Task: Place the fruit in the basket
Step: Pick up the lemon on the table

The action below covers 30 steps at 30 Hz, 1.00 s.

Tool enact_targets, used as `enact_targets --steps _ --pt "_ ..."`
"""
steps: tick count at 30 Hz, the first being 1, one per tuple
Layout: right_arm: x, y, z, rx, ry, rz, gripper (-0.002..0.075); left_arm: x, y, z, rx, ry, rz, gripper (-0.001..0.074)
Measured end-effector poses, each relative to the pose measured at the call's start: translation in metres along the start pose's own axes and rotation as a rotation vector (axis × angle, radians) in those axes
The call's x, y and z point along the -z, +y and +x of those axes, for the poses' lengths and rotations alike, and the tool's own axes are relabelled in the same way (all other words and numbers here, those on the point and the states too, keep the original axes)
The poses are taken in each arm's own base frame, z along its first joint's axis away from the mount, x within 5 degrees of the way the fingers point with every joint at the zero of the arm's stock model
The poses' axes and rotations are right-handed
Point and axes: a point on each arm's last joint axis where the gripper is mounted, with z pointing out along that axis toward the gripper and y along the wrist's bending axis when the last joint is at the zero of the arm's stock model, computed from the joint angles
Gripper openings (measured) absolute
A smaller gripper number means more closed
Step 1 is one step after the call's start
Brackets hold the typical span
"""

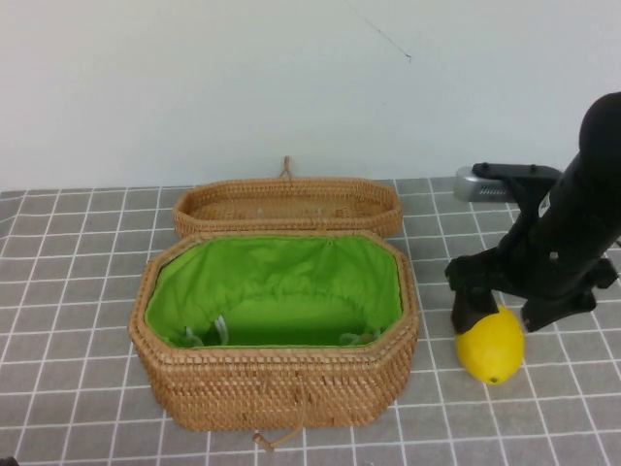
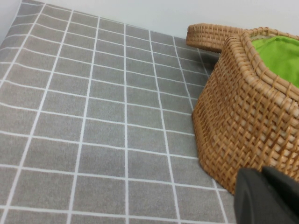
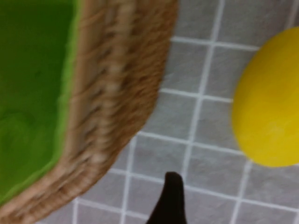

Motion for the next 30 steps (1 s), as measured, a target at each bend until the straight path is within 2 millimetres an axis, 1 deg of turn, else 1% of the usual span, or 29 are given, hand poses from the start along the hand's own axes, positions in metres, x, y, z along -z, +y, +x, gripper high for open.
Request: enact_targets --steps 5,10,15,19,20,27,30 --pt "0.007 -0.01 -0.009 -0.128 -0.046 0.126 0.0628 0.0 0.0 0.0 0.0 0.0 0.0 -0.0003" --pt "0.001 -0.008 -0.014 -0.175 -0.078 0.097 0.0628 0.0 0.0 0.0 0.0 0.0 0.0 -0.0003" --pt "-0.02 -0.01 -0.016 -0.172 -0.027 0.108 0.0628 0.0 0.0 0.0 0.0 0.0 0.0 -0.0003" --pt "-0.044 -0.014 -0.016 -0.141 0.041 0.134 0.0628 0.0 0.0 0.0 0.0 0.0 0.0 -0.0003" --pt "-0.044 -0.015 -0.014 -0.137 0.051 0.137 0.0628 0.0 0.0 0.0 0.0 0.0 0.0 -0.0003" --pt "-0.076 -0.02 -0.014 -0.124 0.113 0.154 0.0634 0.0 0.0 0.0 0.0 0.0 0.0 -0.0003" --pt "-0.082 -0.02 -0.016 -0.118 0.121 0.149 0.0633 0.0 0.0 0.0 0.0 0.0 0.0 -0.0003"
